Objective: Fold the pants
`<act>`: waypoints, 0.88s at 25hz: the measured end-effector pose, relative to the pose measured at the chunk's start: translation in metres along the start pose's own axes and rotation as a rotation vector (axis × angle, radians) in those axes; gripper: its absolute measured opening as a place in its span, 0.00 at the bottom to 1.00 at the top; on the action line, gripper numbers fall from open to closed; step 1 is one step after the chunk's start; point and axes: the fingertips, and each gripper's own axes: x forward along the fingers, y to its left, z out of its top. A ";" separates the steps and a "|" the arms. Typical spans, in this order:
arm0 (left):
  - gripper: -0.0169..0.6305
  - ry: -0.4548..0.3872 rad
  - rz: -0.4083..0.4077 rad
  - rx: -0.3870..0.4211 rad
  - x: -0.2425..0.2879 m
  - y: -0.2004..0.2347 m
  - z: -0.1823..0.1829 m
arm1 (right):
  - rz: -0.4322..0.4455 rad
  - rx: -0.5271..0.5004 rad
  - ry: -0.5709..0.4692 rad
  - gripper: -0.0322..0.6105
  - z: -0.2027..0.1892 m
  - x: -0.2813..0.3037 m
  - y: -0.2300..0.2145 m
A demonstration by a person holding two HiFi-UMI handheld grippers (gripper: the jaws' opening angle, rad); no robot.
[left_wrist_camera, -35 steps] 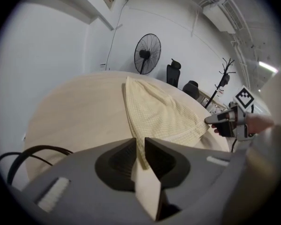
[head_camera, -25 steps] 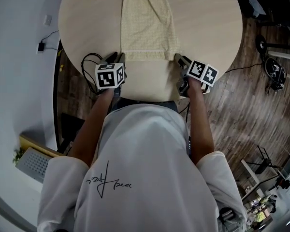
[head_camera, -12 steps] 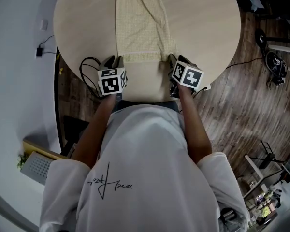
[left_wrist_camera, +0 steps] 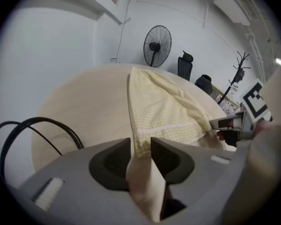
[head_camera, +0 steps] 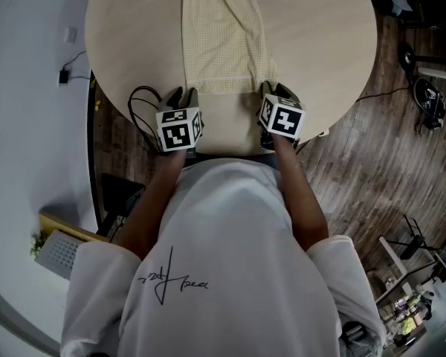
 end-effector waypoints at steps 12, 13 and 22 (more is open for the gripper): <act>0.25 0.037 0.023 -0.007 0.008 -0.002 -0.006 | -0.009 -0.025 -0.009 0.18 0.000 0.000 0.003; 0.23 0.033 0.031 0.019 0.009 -0.006 -0.005 | -0.009 -0.025 -0.010 0.17 0.000 0.000 0.003; 0.14 0.020 0.038 0.015 0.007 -0.007 -0.009 | 0.017 -0.015 -0.006 0.17 -0.002 0.001 0.005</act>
